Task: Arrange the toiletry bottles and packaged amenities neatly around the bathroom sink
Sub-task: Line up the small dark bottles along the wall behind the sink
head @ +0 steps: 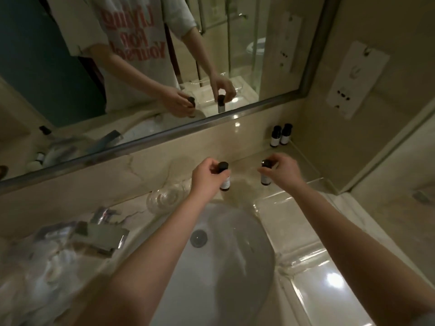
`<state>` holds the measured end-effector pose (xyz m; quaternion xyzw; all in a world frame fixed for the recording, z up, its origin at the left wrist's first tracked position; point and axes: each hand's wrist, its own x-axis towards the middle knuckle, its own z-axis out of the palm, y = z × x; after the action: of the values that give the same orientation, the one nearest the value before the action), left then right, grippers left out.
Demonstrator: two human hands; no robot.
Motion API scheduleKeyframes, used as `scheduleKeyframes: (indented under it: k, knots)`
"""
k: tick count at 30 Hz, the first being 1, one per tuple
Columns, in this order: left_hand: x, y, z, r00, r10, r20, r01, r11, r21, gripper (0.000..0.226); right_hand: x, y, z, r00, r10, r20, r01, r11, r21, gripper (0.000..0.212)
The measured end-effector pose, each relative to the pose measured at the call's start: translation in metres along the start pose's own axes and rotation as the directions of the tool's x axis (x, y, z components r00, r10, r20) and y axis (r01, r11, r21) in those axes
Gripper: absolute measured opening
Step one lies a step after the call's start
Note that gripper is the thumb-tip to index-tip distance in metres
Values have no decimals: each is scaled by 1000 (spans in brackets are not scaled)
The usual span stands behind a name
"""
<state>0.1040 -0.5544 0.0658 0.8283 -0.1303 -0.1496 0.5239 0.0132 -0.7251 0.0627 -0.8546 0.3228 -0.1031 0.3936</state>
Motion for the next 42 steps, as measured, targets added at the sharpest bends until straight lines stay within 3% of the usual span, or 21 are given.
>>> scheduleKeyframes:
  k: [3, 12, 16, 19, 22, 26, 29, 35, 39, 42]
  knots:
    - [24, 5, 24, 1000, 14, 0, -14, 998, 58, 20, 27, 11, 2, 1000, -26, -4, 25, 992, -125, 21]
    - [58, -8, 66, 994, -5, 112, -23, 969, 247, 17, 60, 32, 16, 993, -120, 15, 120, 954, -273, 31]
    - [59, -11, 67, 993, -1, 116, -31, 962, 273, 20, 60, 32, 1, 980, -170, 108, 193, 944, -269, 46]
    - [59, -8, 61, 983, 21, 181, -84, 933, 351, 45, 64, 28, -17, 921, -281, 271, 343, 914, -218, 51]
    - [65, 2, 50, 933, 145, 328, -298, 822, 485, 61, 72, 21, -26, 849, -336, 407, 480, 813, -331, 43]
    - [76, 17, 42, 829, 169, 534, -516, 602, 609, 43, 79, 10, -26, 831, -314, 459, 520, 731, -442, 27]
    - [78, 23, 44, 825, 150, 544, -528, 544, 651, 32, 80, 8, -25, 855, -296, 425, 493, 716, -494, 22]
    - [75, 34, 54, 876, 104, 472, -465, 444, 766, 27, 81, 7, -24, 869, -321, 376, 494, 610, -620, 35]
    - [80, 38, 49, 867, 57, 495, -454, 500, 738, 45, 80, 9, -31, 872, -295, 390, 476, 694, -540, 47]
    - [86, 38, 43, 803, 11, 595, -490, 581, 650, 54, 80, 10, -34, 822, -293, 489, 524, 724, -448, 50]
